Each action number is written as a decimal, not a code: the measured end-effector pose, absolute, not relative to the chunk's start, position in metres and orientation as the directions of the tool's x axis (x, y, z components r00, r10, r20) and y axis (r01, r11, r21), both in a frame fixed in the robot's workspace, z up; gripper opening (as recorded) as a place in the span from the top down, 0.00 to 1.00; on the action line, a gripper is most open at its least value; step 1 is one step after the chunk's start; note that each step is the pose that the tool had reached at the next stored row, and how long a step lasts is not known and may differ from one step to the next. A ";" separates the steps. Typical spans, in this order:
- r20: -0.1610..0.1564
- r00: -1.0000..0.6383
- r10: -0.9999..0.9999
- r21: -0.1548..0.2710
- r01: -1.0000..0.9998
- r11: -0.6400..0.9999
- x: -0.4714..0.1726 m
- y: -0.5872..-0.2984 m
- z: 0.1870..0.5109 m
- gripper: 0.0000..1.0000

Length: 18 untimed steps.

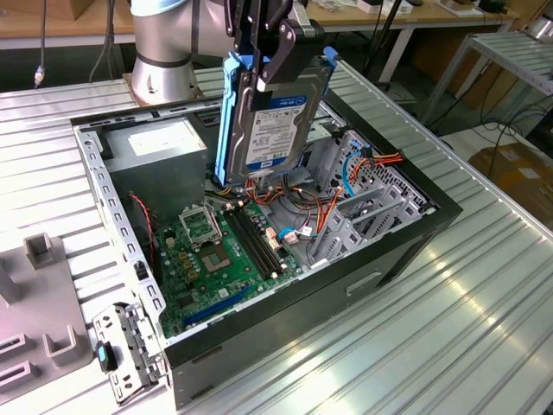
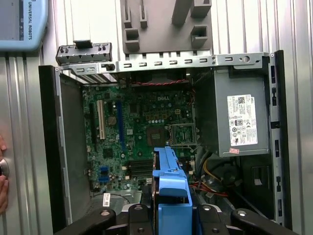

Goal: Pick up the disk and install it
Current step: 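Insert the disk into the insertion slot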

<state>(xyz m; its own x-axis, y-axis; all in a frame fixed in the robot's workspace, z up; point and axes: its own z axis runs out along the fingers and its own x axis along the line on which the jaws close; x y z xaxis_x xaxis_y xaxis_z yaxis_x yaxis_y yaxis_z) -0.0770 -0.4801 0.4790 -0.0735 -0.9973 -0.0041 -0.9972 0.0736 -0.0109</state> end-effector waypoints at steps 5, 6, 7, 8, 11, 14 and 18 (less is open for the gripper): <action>-0.004 -0.073 -0.997 -0.011 -0.997 0.073 -0.076 -0.487 0.478 0.63; -0.004 -0.072 -0.997 -0.011 -0.997 0.072 -0.076 -0.490 0.478 0.63; -0.004 -0.072 -0.997 -0.011 -0.997 0.072 -0.076 -0.494 0.478 0.63; -0.004 -0.072 -0.997 -0.011 -0.997 0.072 -0.076 -0.498 0.477 0.63; -0.004 -0.072 -0.997 -0.011 -0.997 0.072 -0.076 -0.511 0.477 0.63; -0.004 -0.072 -0.997 -0.011 -0.997 0.072 -0.076 -0.521 0.476 0.63; -0.004 -0.072 -0.997 -0.011 -0.997 0.072 -0.074 -0.527 0.475 0.63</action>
<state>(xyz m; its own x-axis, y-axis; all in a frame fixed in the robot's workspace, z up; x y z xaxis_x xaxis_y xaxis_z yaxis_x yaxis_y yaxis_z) -0.0739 -0.5266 0.4751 -0.0717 -0.9974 -0.0042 -0.9974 0.0718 -0.0109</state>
